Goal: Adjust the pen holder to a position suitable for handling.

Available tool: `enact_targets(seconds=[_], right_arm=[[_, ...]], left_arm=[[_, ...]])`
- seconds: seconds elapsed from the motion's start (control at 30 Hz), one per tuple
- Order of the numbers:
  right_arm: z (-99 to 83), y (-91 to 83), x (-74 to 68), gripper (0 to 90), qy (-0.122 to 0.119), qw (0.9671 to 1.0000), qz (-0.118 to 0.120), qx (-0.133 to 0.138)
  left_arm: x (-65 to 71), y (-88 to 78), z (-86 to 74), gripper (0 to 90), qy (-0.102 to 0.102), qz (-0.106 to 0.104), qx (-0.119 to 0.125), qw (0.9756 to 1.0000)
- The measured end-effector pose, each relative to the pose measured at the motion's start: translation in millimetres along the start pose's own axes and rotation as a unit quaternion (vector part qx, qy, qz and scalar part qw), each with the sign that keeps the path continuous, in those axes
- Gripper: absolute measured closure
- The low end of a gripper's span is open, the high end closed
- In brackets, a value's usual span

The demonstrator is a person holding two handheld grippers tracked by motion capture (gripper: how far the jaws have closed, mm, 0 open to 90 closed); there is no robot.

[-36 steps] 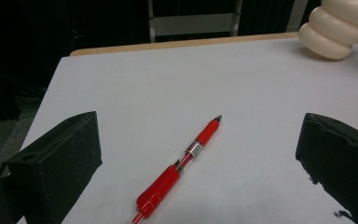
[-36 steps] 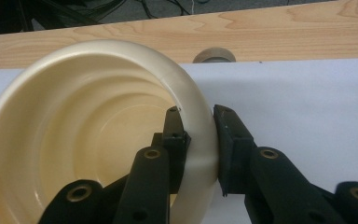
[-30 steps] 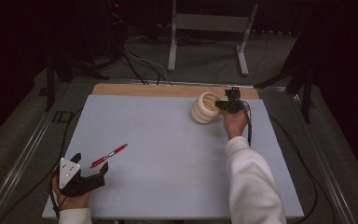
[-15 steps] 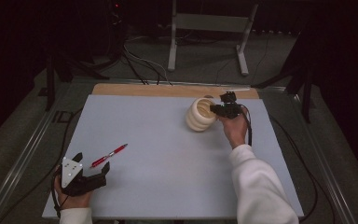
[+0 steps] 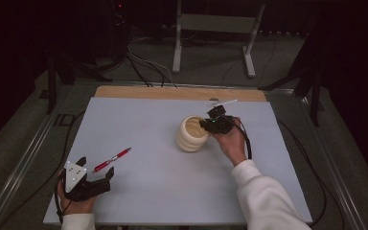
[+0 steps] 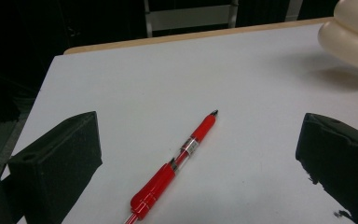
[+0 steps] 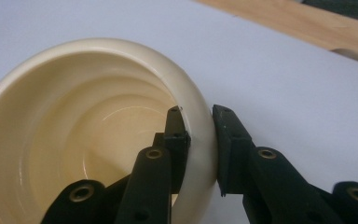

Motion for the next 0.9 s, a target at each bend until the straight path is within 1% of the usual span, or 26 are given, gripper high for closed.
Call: enact_targets(seconds=[0.1, 0.23, 0.3, 0.33, 0.4, 0.53, 0.57, 0.6, 0.67, 0.8, 0.9], right_arm=[[-2.7, 4.0, -13.5, 77.5, -0.019, 0.9997, 0.007, -0.012], [-5.1, 11.0, -26.6, 77.3, -0.040, 0.9986, 0.015, -0.030], [-5.7, 12.8, -28.8, 77.2, -0.044, 0.9983, 0.016, -0.034], [-7.2, 17.2, -33.7, 77.2, -0.049, 0.9977, 0.025, -0.041], [-8.6, 21.5, -37.5, 77.1, -0.053, 0.9970, 0.031, -0.047], [-7.2, 25.3, -40.9, 76.4, -0.056, 0.9970, 0.034, -0.042], [-6.9, 26.2, -41.3, 75.9, -0.053, 0.9971, 0.036, -0.041], [-6.6, 27.1, -41.1, 74.5, -0.050, 0.9971, 0.043, -0.038], [-5.6, 28.0, -41.1, 69.8, -0.037, 0.9968, 0.065, -0.029], [-4.7, 29.0, -40.6, 58.2, -0.034, 0.9969, 0.069, -0.020], [-3.8, 25.8, -40.3, 52.3, -0.032, 0.9962, 0.080, -0.005]], left_arm=[[0.2, 0.4, -0.2, 0.7, 0.001, 0.000, -0.001, 1.0000], [0.1, 0.5, -0.2, 0.7, 0.001, 0.001, -0.001, 1.0000], [0.0, 0.5, -0.2, 0.7, 0.001, 0.000, -0.001, 1.0000], [0.0, 0.5, -0.2, 0.7, 0.001, 0.000, -0.001, 1.0000], [0.2, 0.6, -0.1, 0.7, 0.002, 0.000, -0.002, 1.0000], [0.3, 0.9, -0.2, 0.7, 0.003, -0.001, -0.002, 1.0000], [0.2, 1.0, -0.2, 0.7, 0.003, -0.001, -0.002, 1.0000], [0.2, 0.9, -0.1, 0.7, 0.004, -0.001, -0.002, 1.0000], [0.3, 0.9, -0.1, 0.7, 0.004, -0.001, -0.002, 1.0000], [0.7, 0.9, 0.0, 0.7, 0.005, -0.001, -0.002, 1.0000], [0.5, 1.3, -0.1, 0.7, 0.004, -0.001, -0.002, 1.0000]])
Point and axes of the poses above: each handheld gripper's, and its own axes: y roughly forward along the jaws, z roughly out of its top, x roughly to its right, the point moved 4 cm from there along y, roughly forward along the jaws, and after that the axes turned 8 degrees about -x, right-handed, at the moved point
